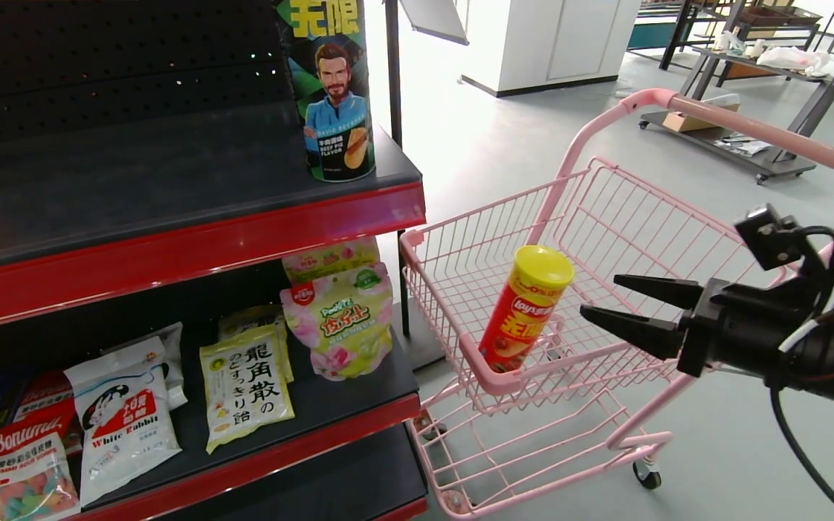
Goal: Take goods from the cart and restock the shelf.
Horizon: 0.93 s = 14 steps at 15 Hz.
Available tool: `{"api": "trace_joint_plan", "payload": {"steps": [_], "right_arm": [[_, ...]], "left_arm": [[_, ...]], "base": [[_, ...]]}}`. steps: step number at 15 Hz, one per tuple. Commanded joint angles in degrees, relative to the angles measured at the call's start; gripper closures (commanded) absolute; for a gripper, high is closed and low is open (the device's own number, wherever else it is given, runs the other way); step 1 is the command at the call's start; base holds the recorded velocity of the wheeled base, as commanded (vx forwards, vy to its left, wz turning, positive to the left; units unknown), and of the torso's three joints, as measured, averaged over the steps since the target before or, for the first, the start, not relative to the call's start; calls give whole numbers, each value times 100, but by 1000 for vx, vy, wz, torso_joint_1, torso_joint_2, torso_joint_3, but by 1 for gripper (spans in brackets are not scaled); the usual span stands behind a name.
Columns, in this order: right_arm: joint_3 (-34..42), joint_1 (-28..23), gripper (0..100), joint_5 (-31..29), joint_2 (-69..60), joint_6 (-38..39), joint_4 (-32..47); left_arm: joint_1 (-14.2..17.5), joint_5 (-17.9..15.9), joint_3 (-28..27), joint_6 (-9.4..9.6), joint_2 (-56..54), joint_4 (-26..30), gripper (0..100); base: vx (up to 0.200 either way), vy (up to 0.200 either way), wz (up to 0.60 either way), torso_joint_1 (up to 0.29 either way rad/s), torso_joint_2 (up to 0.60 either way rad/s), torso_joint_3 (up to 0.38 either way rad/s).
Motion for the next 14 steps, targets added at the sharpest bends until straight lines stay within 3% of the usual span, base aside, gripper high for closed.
{"api": "trace_joint_plan", "payload": {"steps": [1,5,10,14], "right_arm": [[-108,47,0,173,804,-109,-101],[-522,276,0,261,1261,-126,-110],[-970,100,0,595,1858,-258,-154],[-1119,-58,0,1078,2456,-311,-980]], "left_arm": [[7,2,0,-4,5,2,0],[-2,2,0,-4,5,2,0],[7,2,0,-4,5,2,0],[-2,2,0,-4,5,2,0]], "base": [[0,0,0,0,0,0],[0,0,0,0,0,0],[0,0,0,0,0,0],[0,0,0,0,0,0]]}}
